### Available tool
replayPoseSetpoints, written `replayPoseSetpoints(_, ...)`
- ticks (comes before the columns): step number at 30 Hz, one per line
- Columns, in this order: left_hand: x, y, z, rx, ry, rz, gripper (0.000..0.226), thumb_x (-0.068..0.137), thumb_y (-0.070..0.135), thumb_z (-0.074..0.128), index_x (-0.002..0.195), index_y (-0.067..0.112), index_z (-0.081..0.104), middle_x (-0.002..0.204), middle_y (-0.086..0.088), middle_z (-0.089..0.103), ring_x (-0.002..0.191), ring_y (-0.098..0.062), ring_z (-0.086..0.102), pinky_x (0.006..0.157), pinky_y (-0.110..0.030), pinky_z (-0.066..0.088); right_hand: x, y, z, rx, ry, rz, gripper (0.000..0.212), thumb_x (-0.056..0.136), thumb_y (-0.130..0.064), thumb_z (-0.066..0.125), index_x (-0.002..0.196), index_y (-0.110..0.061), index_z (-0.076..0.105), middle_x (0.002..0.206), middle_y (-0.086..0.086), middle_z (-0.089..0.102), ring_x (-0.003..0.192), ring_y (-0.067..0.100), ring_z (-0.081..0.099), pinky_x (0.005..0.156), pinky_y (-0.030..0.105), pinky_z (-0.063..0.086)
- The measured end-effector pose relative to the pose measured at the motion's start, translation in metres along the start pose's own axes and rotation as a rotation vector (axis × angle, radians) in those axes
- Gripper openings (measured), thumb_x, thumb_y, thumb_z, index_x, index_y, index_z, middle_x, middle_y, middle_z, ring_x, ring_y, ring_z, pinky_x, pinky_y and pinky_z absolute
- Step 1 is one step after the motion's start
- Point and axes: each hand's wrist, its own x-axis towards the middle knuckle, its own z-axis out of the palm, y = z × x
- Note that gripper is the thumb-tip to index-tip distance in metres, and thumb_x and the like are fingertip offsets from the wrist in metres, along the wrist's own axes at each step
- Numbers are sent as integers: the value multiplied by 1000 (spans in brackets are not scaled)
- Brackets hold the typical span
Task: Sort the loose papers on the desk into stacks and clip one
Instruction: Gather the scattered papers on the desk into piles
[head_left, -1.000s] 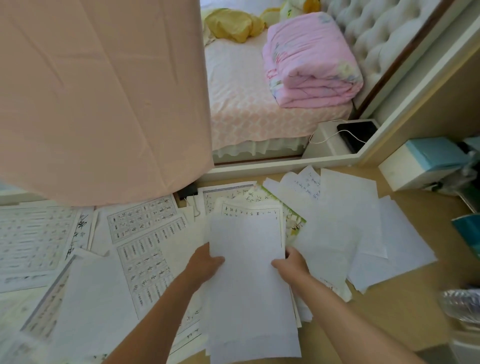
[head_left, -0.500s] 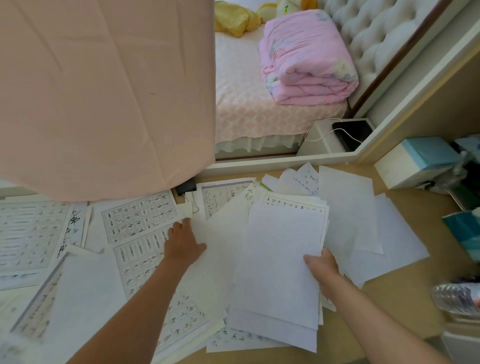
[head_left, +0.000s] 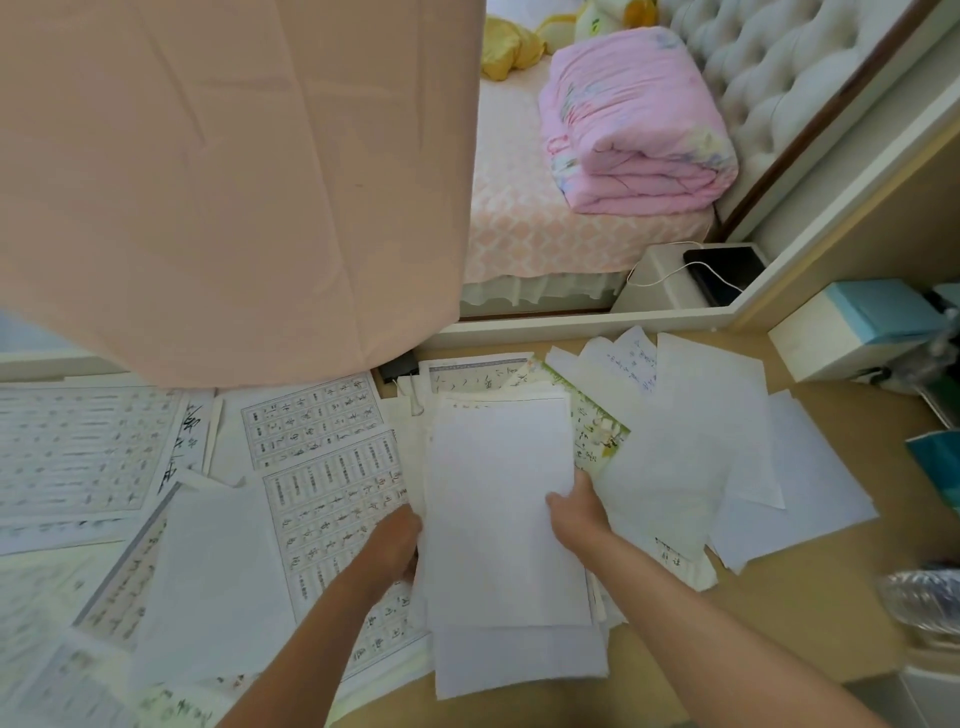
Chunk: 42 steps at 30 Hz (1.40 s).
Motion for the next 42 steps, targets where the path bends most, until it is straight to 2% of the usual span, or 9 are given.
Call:
replayPoseSetpoints(3,0,5,-4,-46,47,35,29,98,39,52,98,13,66,91,-4,71,82,-24,68,75,-35,55,-2,3,6,-174,-105,-89,29,95,-18,43,124,-21,44,109,3,58,94,24,57,79,33,49)
replayPoseSetpoints(6,6,4,-7,17,161,178,33,89,22,70,118,14,57,107,-1,65,94,-22,64,83,-35,52,-7,5,4,-225,-128,-157,19,94,-18,43,108,-24,54,103,-1,60,95,22,57,84,37,50)
replayPoseSetpoints(10,11,2,3,194,189,208,57,93,17,61,145,7,38,142,-7,50,128,-30,50,109,-42,39,-9,9,-7,-418,-26,-192,39,93,-22,49,132,-22,50,130,7,40,124,28,38,102,40,40)
replayPoseSetpoints(17,8,33,30,677,611,457,72,81,20,75,140,4,37,130,-20,43,118,-35,45,95,-45,46,15,32,-87,-464,75,-189,47,93,-19,50,140,-24,46,146,6,36,133,25,34,110,38,35)
replayPoseSetpoints(22,19,76,88,806,344,734,49,88,19,67,134,20,52,127,-6,57,115,-24,51,95,-36,46,48,54,-163,-638,83,-132,56,92,-26,49,147,-28,37,159,4,22,143,27,24,115,42,27)
replayPoseSetpoints(27,25,107,166,1074,68,856,51,91,26,61,140,23,47,147,0,44,132,-23,40,105,-38,41,66,77,-179,-777,-114,-139,71,89,-31,39,155,-33,14,166,2,-4,152,25,3,120,49,14)
replayPoseSetpoints(34,43,127,260,1379,112,805,73,97,49,44,155,14,15,165,-9,1,151,-29,0,121,-46,10,70,110,-210,-667,-24,-533,44,91,-24,50,134,-26,55,137,-6,55,126,18,47,107,34,33)
replayPoseSetpoints(38,56,118,290,1459,-18,758,90,89,65,47,157,25,4,163,-5,-16,150,-25,-17,121,-47,-8,125,103,-258,-256,190,-134,46,90,-22,54,136,-21,51,142,7,46,129,28,43,106,41,40)
replayPoseSetpoints(42,58,106,303,1439,-199,875,86,84,40,66,154,33,17,161,5,-18,148,-17,-19,120,-43,-10,168,98,-288,-166,273,196,72,81,-34,68,141,-17,32,139,15,34,124,36,40,90,42,46)
